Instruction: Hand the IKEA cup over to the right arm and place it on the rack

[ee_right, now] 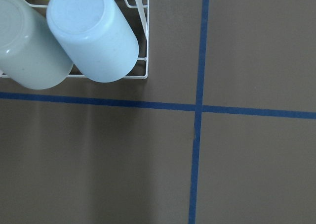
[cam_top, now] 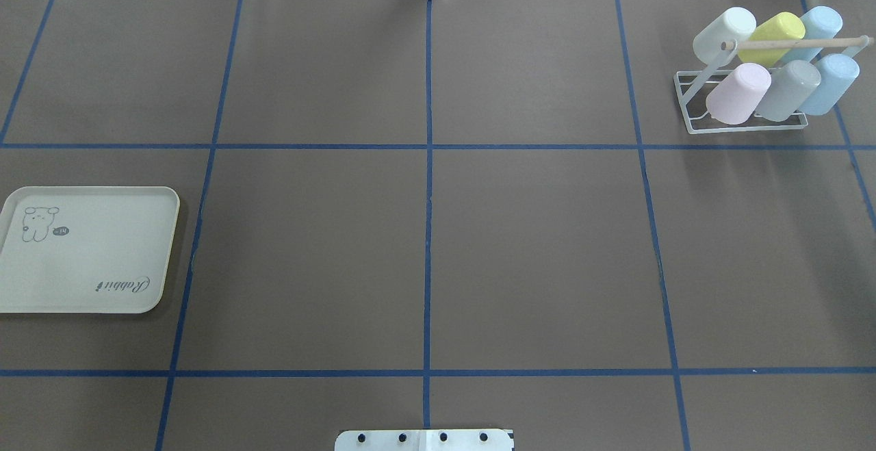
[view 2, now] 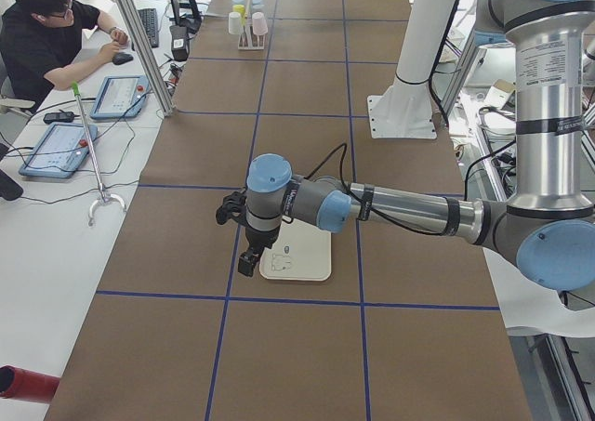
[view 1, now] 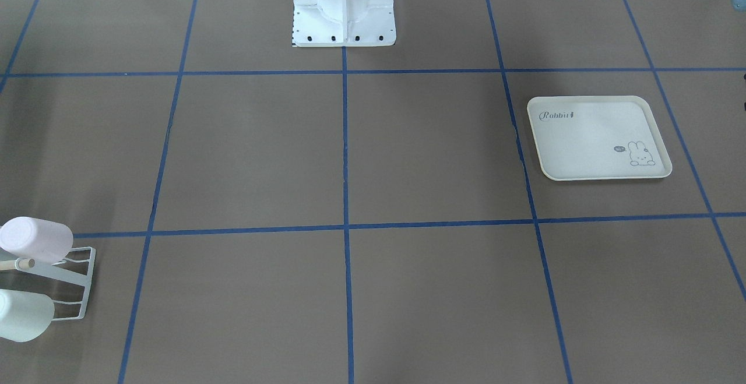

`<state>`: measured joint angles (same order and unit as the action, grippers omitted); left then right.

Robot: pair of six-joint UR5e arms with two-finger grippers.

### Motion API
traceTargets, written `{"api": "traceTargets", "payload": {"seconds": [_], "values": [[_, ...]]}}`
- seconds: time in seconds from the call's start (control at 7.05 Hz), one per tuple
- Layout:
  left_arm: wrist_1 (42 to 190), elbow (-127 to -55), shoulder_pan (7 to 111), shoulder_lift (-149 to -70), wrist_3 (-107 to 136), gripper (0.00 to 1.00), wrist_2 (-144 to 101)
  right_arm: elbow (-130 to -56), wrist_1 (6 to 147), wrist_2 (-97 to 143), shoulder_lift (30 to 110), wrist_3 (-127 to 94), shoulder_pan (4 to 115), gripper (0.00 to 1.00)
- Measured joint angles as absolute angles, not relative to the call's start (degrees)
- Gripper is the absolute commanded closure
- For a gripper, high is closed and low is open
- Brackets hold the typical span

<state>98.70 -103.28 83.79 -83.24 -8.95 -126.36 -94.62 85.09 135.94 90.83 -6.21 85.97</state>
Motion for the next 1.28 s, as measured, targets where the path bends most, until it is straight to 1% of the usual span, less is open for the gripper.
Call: {"api": "traceTargets", "payload": {"seconds": [0.28,0.71,1.28], "values": [[97.64,-99.67,87.45,-83.0,-9.76,0.0,-129.16,-94.63,86.28,139.42,90.2,-7.98,85.74,0.0],[98.16,-96.87,88.57,-82.86,-10.54,0.0,-132.2,-95.33,86.92,141.63,89.52,-9.34,85.86,0.0],[98.43,-96.8,88.66,-82.94,-10.72,0.0,-132.36,-94.91,91.01,137.18,86.93,-10.05,87.18,0.0]]}}
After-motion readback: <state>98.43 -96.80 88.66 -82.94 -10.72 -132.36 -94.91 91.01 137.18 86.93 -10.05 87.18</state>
